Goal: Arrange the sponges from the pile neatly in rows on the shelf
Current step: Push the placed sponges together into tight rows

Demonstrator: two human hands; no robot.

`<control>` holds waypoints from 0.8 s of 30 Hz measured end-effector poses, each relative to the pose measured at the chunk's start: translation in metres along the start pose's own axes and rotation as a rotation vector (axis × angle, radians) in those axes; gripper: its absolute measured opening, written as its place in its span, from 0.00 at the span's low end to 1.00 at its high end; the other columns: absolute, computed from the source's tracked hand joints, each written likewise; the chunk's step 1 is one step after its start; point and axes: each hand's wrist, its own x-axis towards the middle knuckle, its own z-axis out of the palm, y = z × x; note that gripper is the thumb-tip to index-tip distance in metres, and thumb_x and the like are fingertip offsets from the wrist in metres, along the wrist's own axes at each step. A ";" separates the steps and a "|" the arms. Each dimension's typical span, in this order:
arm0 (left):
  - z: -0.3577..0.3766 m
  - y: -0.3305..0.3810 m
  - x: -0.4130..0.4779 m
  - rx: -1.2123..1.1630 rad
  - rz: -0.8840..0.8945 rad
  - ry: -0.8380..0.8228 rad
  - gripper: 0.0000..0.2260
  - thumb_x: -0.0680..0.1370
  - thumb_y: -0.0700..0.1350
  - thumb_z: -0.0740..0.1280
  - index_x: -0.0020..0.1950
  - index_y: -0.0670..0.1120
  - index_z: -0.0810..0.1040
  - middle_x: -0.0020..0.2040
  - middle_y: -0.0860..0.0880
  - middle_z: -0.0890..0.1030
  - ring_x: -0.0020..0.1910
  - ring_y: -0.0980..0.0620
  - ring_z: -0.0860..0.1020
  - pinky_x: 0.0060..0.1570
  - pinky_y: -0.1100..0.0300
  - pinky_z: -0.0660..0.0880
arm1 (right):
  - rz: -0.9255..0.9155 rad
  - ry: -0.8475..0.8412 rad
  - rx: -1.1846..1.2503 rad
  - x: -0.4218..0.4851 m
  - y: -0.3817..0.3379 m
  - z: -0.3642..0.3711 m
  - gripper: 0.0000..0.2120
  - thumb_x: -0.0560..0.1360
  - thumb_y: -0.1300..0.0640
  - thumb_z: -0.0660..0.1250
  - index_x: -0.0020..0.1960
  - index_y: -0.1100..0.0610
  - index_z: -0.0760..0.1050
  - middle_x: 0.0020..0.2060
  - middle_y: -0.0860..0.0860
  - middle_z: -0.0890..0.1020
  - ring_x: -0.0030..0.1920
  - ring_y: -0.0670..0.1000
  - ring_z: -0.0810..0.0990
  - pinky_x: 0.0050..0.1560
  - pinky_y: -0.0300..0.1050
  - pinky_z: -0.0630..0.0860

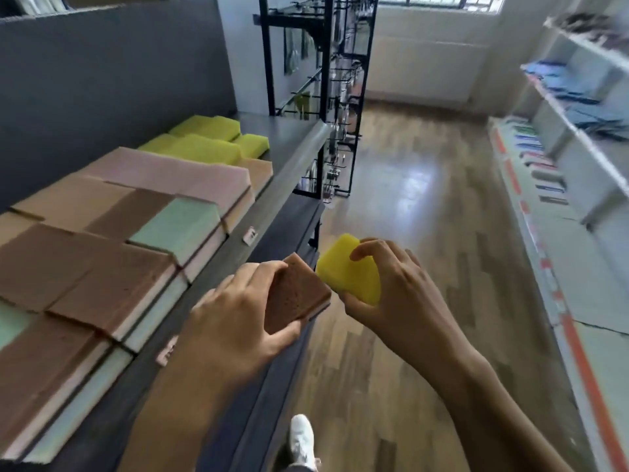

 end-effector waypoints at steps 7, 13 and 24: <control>0.015 -0.008 0.128 -0.038 0.054 0.041 0.30 0.70 0.61 0.69 0.69 0.60 0.64 0.62 0.59 0.72 0.58 0.54 0.74 0.51 0.58 0.70 | 0.013 0.006 -0.072 0.109 0.049 0.012 0.25 0.69 0.47 0.75 0.62 0.50 0.71 0.63 0.47 0.75 0.58 0.53 0.74 0.49 0.45 0.71; 0.010 -0.018 0.228 0.007 0.043 0.134 0.30 0.72 0.63 0.66 0.70 0.60 0.59 0.62 0.58 0.70 0.59 0.54 0.72 0.50 0.61 0.67 | -0.024 0.016 -0.074 0.209 0.072 0.024 0.26 0.68 0.48 0.76 0.62 0.51 0.71 0.62 0.49 0.76 0.56 0.53 0.74 0.49 0.44 0.67; 0.037 -0.024 0.325 0.048 -0.144 0.248 0.30 0.70 0.64 0.65 0.69 0.55 0.66 0.61 0.53 0.75 0.56 0.51 0.77 0.50 0.56 0.72 | -0.152 -0.055 0.018 0.364 0.117 0.061 0.23 0.67 0.48 0.73 0.60 0.51 0.73 0.62 0.50 0.76 0.58 0.53 0.73 0.50 0.44 0.66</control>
